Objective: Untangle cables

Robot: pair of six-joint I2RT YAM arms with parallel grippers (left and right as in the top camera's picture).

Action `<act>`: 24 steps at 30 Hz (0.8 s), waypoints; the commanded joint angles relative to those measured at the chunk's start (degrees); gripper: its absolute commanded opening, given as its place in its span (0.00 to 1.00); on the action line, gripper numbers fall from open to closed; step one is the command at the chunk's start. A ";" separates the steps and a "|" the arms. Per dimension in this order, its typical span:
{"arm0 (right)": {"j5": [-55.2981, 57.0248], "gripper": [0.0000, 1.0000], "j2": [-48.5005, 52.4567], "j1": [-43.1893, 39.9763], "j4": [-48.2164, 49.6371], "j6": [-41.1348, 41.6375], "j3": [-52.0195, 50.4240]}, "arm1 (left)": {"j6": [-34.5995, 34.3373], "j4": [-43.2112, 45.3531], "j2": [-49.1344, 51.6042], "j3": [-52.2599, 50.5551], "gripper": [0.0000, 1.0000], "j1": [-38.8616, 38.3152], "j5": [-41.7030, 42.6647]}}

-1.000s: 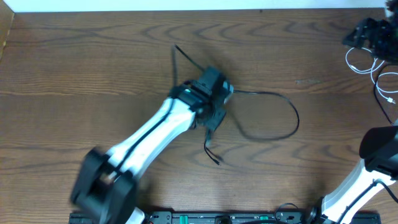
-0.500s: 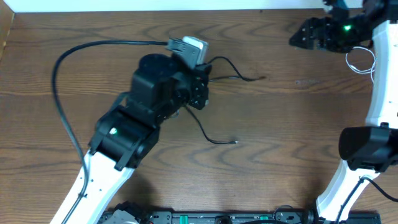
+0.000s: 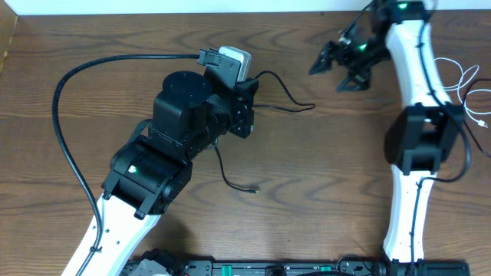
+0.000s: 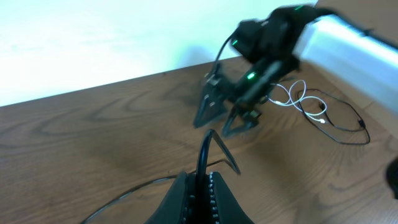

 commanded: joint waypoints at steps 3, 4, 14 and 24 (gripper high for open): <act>-7.13 0.88 5.60 3.30 -2.08 4.26 0.26 | -0.09 0.00 -0.20 0.07 0.08 0.31 -0.20; -7.13 0.85 6.38 3.56 -2.86 3.89 0.26 | -0.09 0.00 -0.20 0.04 0.08 0.31 -0.20; -7.10 0.62 9.40 4.07 -10.21 -4.57 0.26 | -0.11 -0.02 -0.17 0.04 0.07 0.28 -0.17; -15.63 0.23 9.40 5.25 -10.21 -7.13 0.26 | -0.11 -0.42 0.96 0.04 0.08 0.28 -0.20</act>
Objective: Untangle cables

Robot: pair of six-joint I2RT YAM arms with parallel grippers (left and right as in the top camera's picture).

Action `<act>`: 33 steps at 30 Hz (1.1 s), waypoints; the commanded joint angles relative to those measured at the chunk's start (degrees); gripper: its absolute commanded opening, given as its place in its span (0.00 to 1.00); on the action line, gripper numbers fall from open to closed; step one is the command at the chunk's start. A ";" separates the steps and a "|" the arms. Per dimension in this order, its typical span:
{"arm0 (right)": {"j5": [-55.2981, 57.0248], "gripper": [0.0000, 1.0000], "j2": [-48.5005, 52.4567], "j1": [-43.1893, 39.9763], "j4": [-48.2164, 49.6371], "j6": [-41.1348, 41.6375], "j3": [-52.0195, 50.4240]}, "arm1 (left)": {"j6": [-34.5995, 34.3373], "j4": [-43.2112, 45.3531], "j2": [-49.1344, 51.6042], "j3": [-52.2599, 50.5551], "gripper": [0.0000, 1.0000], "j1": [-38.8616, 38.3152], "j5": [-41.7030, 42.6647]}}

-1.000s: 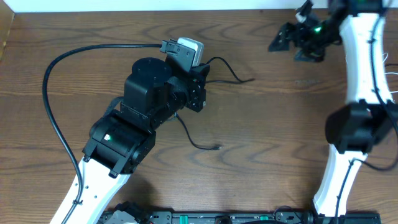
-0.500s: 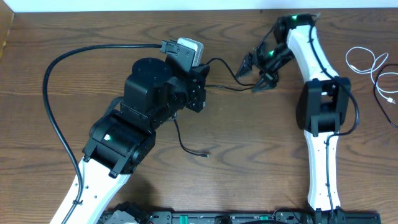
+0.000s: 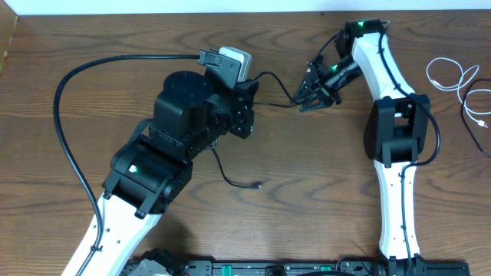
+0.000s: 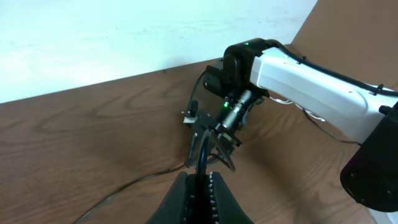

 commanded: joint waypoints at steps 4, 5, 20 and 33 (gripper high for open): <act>-3.15 0.06 0.55 0.61 -0.11 -1.18 0.28 | -0.09 0.20 1.60 0.04 0.08 0.31 -0.26; -3.15 0.05 0.55 0.61 -0.11 -1.18 0.28 | -0.09 0.50 1.64 0.04 0.08 0.31 -0.26; 6.73 0.01 -4.98 -3.39 15.45 4.24 6.93 | -0.09 0.74 1.62 0.04 0.38 0.31 -0.39; 43.43 0.01 -32.59 -12.17 20.96 7.23 19.28 | -0.09 0.39 1.64 0.04 0.42 0.28 -0.37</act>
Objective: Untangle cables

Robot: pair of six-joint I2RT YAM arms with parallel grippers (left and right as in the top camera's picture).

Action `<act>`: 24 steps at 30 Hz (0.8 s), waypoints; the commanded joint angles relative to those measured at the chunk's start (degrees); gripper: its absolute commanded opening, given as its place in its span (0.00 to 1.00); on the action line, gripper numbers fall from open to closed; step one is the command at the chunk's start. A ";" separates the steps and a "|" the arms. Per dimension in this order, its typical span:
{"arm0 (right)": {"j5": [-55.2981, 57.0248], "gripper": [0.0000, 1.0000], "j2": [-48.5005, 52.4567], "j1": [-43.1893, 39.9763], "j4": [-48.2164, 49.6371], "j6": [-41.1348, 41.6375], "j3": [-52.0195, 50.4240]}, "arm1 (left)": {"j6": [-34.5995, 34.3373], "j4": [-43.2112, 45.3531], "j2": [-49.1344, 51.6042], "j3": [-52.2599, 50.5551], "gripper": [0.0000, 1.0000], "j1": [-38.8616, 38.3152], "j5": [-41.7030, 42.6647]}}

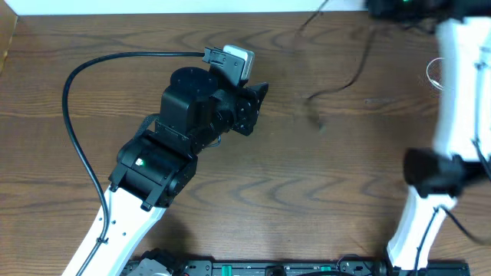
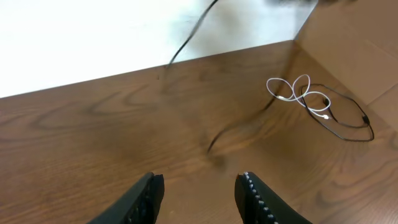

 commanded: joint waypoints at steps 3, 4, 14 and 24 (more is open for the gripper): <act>16.04 0.01 -6.32 -7.32 1.31 1.16 0.63 | 0.09 0.02 0.07 0.04 0.43 0.28 -0.37; 17.20 0.01 -6.58 -10.54 1.49 0.46 0.63 | 0.09 0.02 0.07 0.04 0.43 0.28 -0.37; 17.35 0.01 -0.98 -26.62 4.37 -0.63 -0.74 | 0.07 0.04 0.17 0.04 0.43 0.28 -0.37; 12.41 0.99 4.44 -30.82 -1.14 0.98 -0.76 | 0.09 0.02 0.17 0.04 0.43 0.28 -0.37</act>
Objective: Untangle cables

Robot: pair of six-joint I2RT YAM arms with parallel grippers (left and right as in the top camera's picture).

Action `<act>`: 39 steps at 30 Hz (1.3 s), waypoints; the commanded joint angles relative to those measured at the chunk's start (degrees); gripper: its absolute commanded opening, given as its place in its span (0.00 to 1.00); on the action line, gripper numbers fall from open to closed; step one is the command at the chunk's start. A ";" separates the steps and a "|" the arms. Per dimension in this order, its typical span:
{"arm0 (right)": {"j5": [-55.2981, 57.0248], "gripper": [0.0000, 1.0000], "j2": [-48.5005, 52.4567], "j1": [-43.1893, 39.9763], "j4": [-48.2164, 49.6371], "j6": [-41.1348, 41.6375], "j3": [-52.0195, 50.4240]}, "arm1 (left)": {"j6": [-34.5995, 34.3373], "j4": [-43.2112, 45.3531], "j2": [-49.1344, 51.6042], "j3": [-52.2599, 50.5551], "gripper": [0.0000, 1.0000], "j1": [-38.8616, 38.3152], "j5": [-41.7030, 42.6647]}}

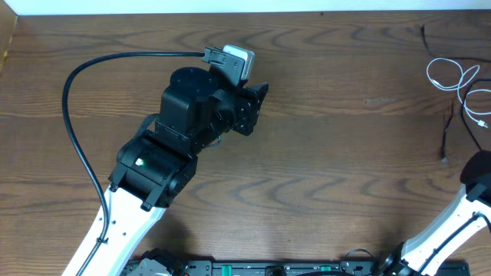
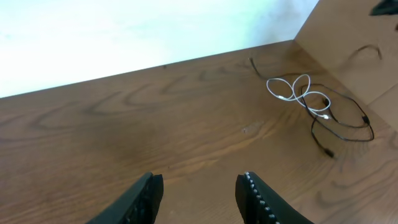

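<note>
My left gripper stands open over the middle of the table, nothing between its fingers. A thin black cable lies at the far right, one end at the back, beside a coiled white cable and another black loop. Of the right arm only the lower link shows in the overhead view. A dark blurred shape at the top right edge of the left wrist view may be the right gripper; its jaws cannot be made out.
A thick black lead runs from the left wrist camera in a wide loop over the left side of the wooden table. A tan panel stands behind the cables at the right. The table's back edge meets a white wall.
The thin black cable was in the air at the back right, blurred under the right arm; now it is down at the right edge by the white cable. The right arm has swung out of the overhead view.
First my left gripper was shut on the thin black cable at the table's middle, the right gripper open at the back right. Then the right gripper was at the cable just ahead of my left fingers. Later the left was open and the cable was up at the back right; now it is at the right edge.
</note>
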 commanded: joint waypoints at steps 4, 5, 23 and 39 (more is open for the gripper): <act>-6.38 0.99 -2.75 -0.02 -3.26 -1.07 0.04 | 0.11 0.00 0.22 0.04 0.43 0.28 -0.37; -9.68 0.99 -3.76 -0.02 -4.22 -2.23 0.04 | 0.11 0.00 0.22 0.04 0.43 0.28 -0.37; -3.91 0.99 -13.07 25.38 -20.35 -4.11 0.04 | 0.11 -7.17 1.16 2.56 0.70 14.97 9.73; 1.33 0.99 -22.97 40.98 -20.37 -3.34 0.02 | 0.09 -12.96 8.28 2.34 0.98 15.08 8.85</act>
